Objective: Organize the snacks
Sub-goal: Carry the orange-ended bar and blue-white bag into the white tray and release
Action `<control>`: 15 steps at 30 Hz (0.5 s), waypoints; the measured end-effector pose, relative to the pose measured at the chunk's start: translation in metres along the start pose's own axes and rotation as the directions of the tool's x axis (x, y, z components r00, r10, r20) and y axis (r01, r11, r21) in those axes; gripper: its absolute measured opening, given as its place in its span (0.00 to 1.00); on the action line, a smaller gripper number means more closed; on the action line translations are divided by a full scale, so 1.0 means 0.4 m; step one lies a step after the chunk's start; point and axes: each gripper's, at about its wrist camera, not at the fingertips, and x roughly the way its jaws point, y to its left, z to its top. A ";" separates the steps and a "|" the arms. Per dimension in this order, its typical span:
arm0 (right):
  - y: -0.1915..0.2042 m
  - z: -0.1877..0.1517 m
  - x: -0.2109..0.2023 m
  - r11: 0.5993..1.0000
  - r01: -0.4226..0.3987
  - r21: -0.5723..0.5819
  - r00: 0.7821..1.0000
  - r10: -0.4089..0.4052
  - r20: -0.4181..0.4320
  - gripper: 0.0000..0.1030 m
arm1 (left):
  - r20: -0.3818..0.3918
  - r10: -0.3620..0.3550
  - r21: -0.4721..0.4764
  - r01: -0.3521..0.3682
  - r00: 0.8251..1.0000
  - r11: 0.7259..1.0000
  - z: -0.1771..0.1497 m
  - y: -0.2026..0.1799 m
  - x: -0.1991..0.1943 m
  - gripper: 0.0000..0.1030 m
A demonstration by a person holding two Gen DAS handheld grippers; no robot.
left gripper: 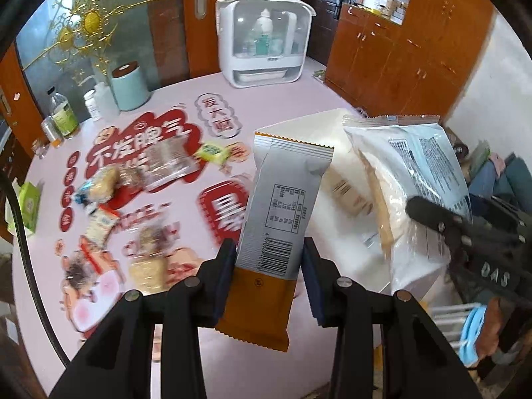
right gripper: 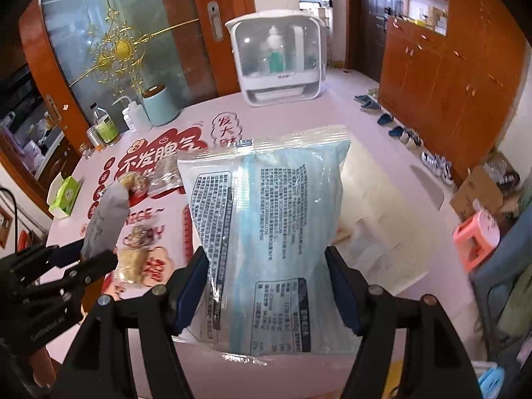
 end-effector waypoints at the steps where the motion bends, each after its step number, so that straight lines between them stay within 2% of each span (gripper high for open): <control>1: -0.028 0.008 -0.004 1.000 -0.007 -0.017 1.000 0.007 0.007 0.67 | 0.004 0.005 -0.005 -0.005 1.000 1.000 0.010 -0.024 0.008 0.37; 7: -0.169 0.078 0.022 0.992 -0.007 -0.128 1.000 0.011 0.029 0.67 | 0.017 0.017 -0.085 -0.016 1.000 0.996 0.100 -0.182 0.095 0.38; 15: -0.242 0.167 0.079 0.978 -0.001 -0.209 0.999 0.011 0.050 0.68 | -0.030 0.069 -0.059 -0.071 0.997 0.996 0.165 -0.308 0.187 0.38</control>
